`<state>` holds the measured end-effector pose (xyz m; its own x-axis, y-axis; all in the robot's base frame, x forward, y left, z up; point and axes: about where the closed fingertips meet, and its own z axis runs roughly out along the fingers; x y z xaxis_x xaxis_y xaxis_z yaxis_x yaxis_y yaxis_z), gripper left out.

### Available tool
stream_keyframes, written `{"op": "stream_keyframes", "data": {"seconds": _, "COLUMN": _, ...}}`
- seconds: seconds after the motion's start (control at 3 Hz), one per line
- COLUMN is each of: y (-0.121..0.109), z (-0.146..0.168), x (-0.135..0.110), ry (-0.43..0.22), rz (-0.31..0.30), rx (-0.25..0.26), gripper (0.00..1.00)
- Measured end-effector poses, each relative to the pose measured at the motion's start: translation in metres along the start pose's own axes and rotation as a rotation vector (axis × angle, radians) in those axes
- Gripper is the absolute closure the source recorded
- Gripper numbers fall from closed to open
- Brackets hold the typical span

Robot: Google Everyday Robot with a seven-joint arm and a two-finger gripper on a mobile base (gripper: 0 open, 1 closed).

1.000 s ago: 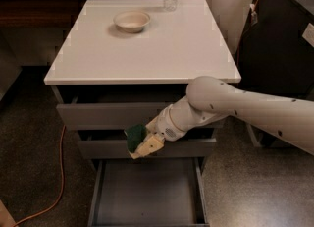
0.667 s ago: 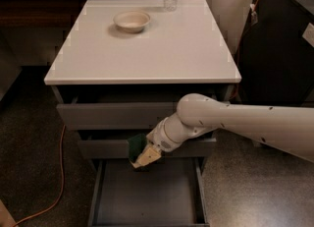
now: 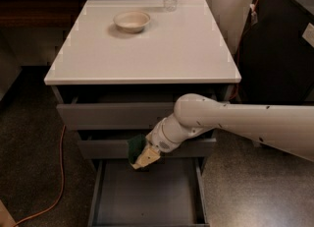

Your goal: Place sponge into bottom drawer

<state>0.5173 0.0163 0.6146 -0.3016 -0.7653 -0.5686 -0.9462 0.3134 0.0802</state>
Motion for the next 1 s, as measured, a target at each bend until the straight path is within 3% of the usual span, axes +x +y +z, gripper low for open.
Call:
{"op": "stream_keyframes", "data": {"seconds": 0.67, "y": -0.025, "z": 0.023, "x": 0.061, "ry": 0.147, "rz": 0.030, "rx": 0.072, "gripper": 1.00}}
{"op": "stream_keyframes", "data": {"seconds": 1.0, "y": -0.042, "z": 0.040, "x": 0.098, "ry": 0.181, "rz": 0.036, "rx": 0.053, "gripper": 1.00}}
